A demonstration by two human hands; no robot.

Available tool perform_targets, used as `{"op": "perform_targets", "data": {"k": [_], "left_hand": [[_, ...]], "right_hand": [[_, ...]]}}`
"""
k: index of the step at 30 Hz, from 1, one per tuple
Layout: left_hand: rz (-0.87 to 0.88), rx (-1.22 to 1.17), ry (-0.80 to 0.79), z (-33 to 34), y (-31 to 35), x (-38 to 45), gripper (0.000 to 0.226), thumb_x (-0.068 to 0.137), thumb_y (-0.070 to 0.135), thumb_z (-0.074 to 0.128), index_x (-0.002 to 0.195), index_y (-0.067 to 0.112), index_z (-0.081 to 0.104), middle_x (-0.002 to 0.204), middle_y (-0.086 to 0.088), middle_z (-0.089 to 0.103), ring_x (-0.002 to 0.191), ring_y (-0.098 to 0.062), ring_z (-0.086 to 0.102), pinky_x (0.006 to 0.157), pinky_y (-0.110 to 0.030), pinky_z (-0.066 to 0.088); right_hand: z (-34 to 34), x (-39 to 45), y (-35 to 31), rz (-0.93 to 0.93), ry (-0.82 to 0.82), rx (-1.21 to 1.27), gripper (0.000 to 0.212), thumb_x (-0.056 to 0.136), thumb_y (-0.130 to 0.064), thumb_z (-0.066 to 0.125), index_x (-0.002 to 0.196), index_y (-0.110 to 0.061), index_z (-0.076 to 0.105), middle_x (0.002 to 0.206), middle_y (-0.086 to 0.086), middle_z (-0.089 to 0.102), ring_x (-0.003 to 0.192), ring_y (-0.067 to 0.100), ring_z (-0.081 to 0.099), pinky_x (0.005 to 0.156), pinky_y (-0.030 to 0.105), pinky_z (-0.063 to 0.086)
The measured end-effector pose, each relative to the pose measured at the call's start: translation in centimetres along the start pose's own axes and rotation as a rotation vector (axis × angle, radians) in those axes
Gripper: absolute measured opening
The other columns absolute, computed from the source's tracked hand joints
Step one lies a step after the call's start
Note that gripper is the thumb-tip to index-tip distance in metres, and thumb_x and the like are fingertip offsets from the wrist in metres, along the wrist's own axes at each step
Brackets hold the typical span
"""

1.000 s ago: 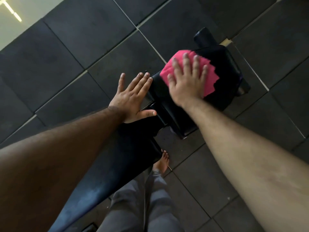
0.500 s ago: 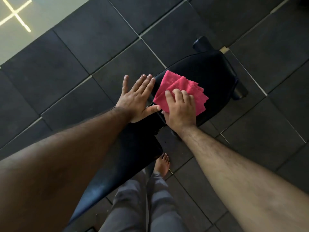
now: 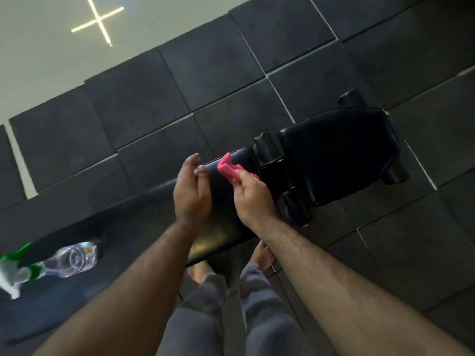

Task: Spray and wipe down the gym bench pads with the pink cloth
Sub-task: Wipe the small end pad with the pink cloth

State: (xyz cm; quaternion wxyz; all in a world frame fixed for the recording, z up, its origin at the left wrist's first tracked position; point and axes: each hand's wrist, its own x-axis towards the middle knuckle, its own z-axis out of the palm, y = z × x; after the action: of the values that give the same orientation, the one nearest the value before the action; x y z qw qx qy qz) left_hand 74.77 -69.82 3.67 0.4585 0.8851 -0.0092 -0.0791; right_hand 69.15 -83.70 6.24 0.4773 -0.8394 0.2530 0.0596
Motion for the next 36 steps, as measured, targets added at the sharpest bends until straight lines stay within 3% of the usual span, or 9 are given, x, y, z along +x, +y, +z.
{"op": "perform_targets", "data": {"k": [4,9,14,17,21,25,27,31,36], "left_hand": [[-0.063,-0.099,0.201,-6.5,-5.0,-2.6,0.030,0.115,0.038,0.050,0.132,0.023,0.070,0.119,0.001,0.078,0.107,-0.026,0.076,0.094,-0.055,0.063],[-0.214,-0.008,0.457,-15.1,-11.7,-6.8,0.024,0.106,0.045,0.066,0.087,0.030,0.068,0.074,0.020,0.066,0.071,0.002,0.062,0.069,-0.010,0.046],[-0.700,-0.038,0.837,-22.8,-18.2,-10.0,0.047,0.084,0.056,0.091,0.074,0.022,0.060,0.066,0.010,0.056,0.060,-0.007,0.051,0.070,-0.037,0.050],[-0.618,-0.078,0.879,-25.6,-19.9,-10.5,0.067,0.063,0.068,0.097,0.090,0.022,0.055,0.082,0.012,0.052,0.068,-0.001,0.050,0.067,-0.019,0.042],[-0.356,-0.086,0.633,-27.6,-21.7,-9.1,0.091,0.074,0.037,0.103,0.149,0.012,0.057,0.138,-0.002,0.065,0.126,-0.014,0.061,0.111,-0.025,0.048],[-0.281,-0.116,0.453,-28.9,-23.3,-8.7,0.037,0.096,0.044,0.080,0.129,0.033,0.067,0.096,0.020,0.073,0.098,-0.007,0.074,0.091,-0.045,0.065],[-0.267,-0.113,0.464,-29.8,-23.8,-9.4,0.035,0.097,0.049,0.077,0.126,0.037,0.061,0.090,0.019,0.071,0.092,-0.008,0.075,0.088,-0.040,0.065],[-0.280,-0.112,0.615,-33.0,-25.5,-12.6,0.037,0.098,0.050,0.076,0.129,0.032,0.066,0.095,0.026,0.070,0.092,0.019,0.065,0.084,0.000,0.044],[-0.392,-0.176,0.803,-38.6,-28.8,-21.6,0.041,0.096,0.053,0.075,0.133,0.037,0.064,0.102,0.040,0.071,0.099,0.017,0.068,0.091,-0.012,0.054]], "right_hand": [[4.9,-2.3,-3.3,0.044,-0.161,0.075,0.026,0.112,-0.033,0.052,0.123,-0.021,0.072,0.105,0.008,0.078,0.100,0.032,0.072,0.088,0.052,0.058],[12.1,-4.3,-6.9,0.035,-0.265,0.074,0.022,0.108,-0.036,0.051,0.116,-0.027,0.071,0.084,-0.007,0.069,0.080,0.021,0.068,0.078,0.051,0.060],[20.0,-6.8,-10.8,-0.022,-0.384,0.033,0.025,0.105,-0.040,0.050,0.113,-0.028,0.070,0.080,-0.008,0.065,0.077,0.027,0.069,0.072,0.058,0.062],[23.8,-8.4,-12.8,-0.073,-0.386,-0.020,0.030,0.101,-0.045,0.046,0.106,-0.026,0.068,0.082,-0.007,0.066,0.078,0.025,0.068,0.071,0.058,0.061],[27.6,-9.8,-14.2,-0.078,-0.344,-0.032,0.030,0.101,-0.044,0.047,0.107,-0.025,0.070,0.080,-0.007,0.064,0.080,0.031,0.069,0.071,0.061,0.060],[29.8,-10.6,-15.1,-0.103,-0.317,-0.052,0.030,0.100,-0.044,0.047,0.103,-0.025,0.070,0.083,0.000,0.069,0.079,0.033,0.070,0.070,0.062,0.060],[30.8,-11.3,-15.7,-0.126,-0.329,-0.068,0.031,0.100,-0.045,0.047,0.107,-0.026,0.071,0.086,0.001,0.070,0.081,0.034,0.071,0.070,0.063,0.061],[33.4,-13.9,-17.4,-0.186,-0.395,-0.087,0.024,0.103,-0.043,0.050,0.110,-0.034,0.070,0.088,-0.006,0.069,0.082,0.030,0.072,0.070,0.061,0.062],[39.4,-20.3,-19.6,-0.273,-0.660,-0.068,0.022,0.100,-0.045,0.053,0.102,-0.054,0.072,0.088,-0.014,0.072,0.077,0.007,0.068,0.066,0.039,0.057]]}}
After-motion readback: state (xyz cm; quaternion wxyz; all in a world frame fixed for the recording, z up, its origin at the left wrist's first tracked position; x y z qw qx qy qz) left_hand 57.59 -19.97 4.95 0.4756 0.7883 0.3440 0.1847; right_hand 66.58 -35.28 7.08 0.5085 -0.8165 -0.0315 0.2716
